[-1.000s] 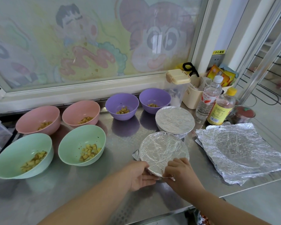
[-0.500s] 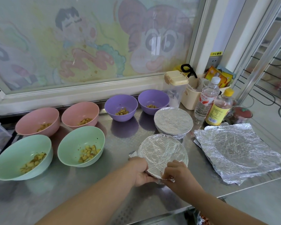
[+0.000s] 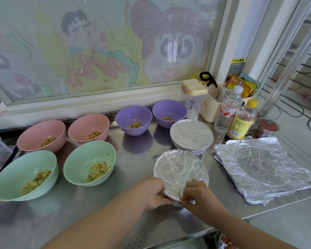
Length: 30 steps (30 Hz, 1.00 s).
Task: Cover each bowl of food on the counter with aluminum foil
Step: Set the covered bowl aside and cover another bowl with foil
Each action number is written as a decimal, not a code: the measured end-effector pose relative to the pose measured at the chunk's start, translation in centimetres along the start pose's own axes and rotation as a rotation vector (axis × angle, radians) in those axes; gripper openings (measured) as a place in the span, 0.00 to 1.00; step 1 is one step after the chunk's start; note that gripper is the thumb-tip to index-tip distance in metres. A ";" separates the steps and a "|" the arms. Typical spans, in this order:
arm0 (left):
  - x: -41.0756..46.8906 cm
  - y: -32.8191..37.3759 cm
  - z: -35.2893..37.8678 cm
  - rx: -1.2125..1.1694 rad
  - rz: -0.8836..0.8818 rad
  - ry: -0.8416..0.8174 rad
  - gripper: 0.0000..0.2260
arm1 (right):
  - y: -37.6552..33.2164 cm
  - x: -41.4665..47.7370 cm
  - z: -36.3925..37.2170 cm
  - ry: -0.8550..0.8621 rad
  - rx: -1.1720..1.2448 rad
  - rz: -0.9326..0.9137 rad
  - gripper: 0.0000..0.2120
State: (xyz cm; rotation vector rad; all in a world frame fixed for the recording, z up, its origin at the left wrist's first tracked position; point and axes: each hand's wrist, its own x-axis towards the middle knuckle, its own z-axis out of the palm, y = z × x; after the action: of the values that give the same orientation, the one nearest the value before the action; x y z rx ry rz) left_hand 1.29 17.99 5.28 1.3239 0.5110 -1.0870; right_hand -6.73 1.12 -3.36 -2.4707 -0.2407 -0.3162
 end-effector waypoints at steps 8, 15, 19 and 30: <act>-0.1 0.0 -3.8 0.344 -0.095 -0.086 0.07 | 1.6 -0.9 -3.5 -0.131 -0.243 -0.098 0.14; 1.8 0.6 -4.7 0.286 0.228 0.143 0.07 | -2.3 0.0 -3.7 -0.080 -0.447 -0.084 0.20; 2.1 -0.3 -3.3 0.362 0.267 0.156 0.11 | -4.0 1.0 0.7 0.049 -0.421 -0.129 0.11; 2.3 -1.0 -2.9 0.421 0.237 0.142 0.07 | -4.9 1.3 3.2 0.268 -0.476 -0.020 0.13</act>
State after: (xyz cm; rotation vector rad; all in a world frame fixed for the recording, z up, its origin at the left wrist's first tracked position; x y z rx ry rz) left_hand 2.25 20.00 2.22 1.7909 0.2234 -0.9361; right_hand -6.18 7.02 -2.71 -2.8478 -0.0814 -0.7836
